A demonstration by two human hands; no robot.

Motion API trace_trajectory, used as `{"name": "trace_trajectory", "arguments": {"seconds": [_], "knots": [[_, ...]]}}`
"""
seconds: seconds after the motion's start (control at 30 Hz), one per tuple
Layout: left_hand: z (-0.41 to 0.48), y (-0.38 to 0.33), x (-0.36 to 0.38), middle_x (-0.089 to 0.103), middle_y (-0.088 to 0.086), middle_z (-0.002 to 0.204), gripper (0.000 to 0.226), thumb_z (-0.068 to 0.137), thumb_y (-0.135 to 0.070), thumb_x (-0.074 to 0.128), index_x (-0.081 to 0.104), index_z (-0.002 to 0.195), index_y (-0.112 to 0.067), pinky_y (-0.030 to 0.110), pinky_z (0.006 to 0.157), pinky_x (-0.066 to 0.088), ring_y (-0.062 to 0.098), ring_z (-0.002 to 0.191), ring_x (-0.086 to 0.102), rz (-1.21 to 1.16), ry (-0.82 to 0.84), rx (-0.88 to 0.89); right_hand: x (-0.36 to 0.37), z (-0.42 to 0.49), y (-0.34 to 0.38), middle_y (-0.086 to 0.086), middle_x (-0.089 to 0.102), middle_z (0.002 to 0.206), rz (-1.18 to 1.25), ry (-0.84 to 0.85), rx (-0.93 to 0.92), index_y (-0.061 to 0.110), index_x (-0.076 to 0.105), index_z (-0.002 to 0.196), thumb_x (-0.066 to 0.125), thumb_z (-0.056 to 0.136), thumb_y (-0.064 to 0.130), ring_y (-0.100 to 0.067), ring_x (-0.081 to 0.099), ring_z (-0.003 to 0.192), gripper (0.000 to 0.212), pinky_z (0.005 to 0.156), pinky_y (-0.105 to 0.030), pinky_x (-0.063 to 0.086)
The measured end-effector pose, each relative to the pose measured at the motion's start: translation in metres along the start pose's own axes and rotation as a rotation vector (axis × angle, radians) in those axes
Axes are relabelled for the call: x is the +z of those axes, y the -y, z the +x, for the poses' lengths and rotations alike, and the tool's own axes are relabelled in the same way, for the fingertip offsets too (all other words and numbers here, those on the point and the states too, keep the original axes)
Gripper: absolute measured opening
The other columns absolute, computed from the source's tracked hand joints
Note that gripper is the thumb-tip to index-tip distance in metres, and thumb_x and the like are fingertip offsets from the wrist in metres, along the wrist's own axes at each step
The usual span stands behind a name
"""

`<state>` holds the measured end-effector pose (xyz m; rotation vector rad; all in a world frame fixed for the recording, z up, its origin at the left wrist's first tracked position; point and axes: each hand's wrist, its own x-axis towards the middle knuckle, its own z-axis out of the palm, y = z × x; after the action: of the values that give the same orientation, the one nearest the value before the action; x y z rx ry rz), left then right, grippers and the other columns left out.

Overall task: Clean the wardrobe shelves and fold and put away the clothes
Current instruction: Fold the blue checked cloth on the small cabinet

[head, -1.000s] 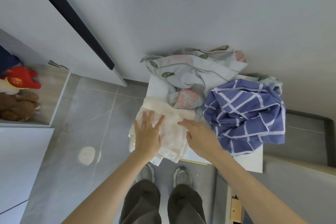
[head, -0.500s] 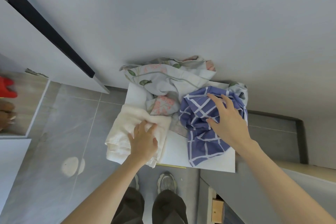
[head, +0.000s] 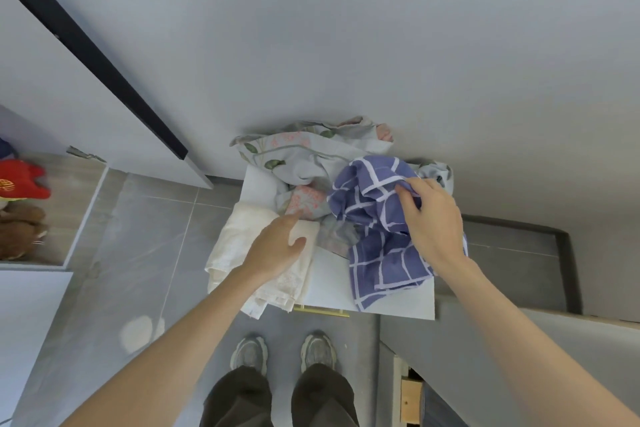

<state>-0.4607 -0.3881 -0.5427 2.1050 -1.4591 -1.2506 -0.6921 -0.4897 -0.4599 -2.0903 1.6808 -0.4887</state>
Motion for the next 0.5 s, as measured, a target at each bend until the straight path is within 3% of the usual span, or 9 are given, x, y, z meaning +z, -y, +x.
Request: {"name": "trace_trajectory", "arguments": {"seconds": [0.17,0.23,0.3,0.4,0.5], "knots": [[-0.024,-0.065,-0.028,0.036,-0.008,0.15,0.08,0.089,-0.037,0.064,0.013,0.15,-0.043,0.032,0.11,0.033,0.011,0.138,0.033,-0.227,-0.041,0.247,-0.056,-0.019,0.044,0.007,0.057,0.06,0.145,-0.006,0.004,0.038,0.056,0.079,0.054,0.097,0.034,-0.012,0.052,0.058,0.018,0.051,-0.03,0.037],[-0.033,-0.089,-0.04,0.041,-0.009,0.145,0.087,0.08,-0.05,0.069,0.013,0.147,-0.052,0.038,0.109,0.037,0.013,0.134,0.037,-0.284,-0.04,0.324,-0.078,-0.03,0.063,0.009,0.06,0.062,0.21,0.019,-0.003,0.042,0.057,0.075,0.057,0.094,0.036,-0.01,0.054,0.06,0.02,0.052,-0.029,0.038],[-0.044,-0.108,-0.053,0.046,-0.01,0.14,0.088,0.073,-0.06,0.071,0.023,0.146,-0.048,0.043,0.106,0.04,0.013,0.13,0.044,-0.271,-0.021,0.403,-0.101,-0.041,0.083,0.009,0.064,0.069,0.281,0.025,-0.01,0.035,0.063,0.078,0.06,0.093,0.035,-0.011,0.057,0.064,0.015,0.057,-0.034,0.041],[-0.069,-0.127,-0.066,0.059,-0.01,0.125,0.062,0.078,-0.051,0.07,0.048,0.134,-0.035,0.039,0.097,0.046,0.011,0.116,0.055,-0.281,0.002,0.458,-0.132,-0.063,0.112,0.012,0.059,0.062,0.386,-0.019,-0.033,0.031,0.06,0.068,0.062,0.093,0.028,-0.006,0.049,0.058,0.025,0.056,-0.027,0.036],[-0.101,-0.136,-0.082,0.064,-0.007,0.103,0.018,0.096,-0.025,0.055,0.06,0.111,-0.018,0.02,0.079,0.045,0.011,0.093,0.058,-0.28,-0.091,0.458,-0.153,-0.086,0.134,0.014,0.051,0.056,0.408,-0.058,0.0,0.033,0.05,0.06,0.061,0.094,0.027,-0.005,0.043,0.055,0.036,0.054,-0.02,0.03]]}}
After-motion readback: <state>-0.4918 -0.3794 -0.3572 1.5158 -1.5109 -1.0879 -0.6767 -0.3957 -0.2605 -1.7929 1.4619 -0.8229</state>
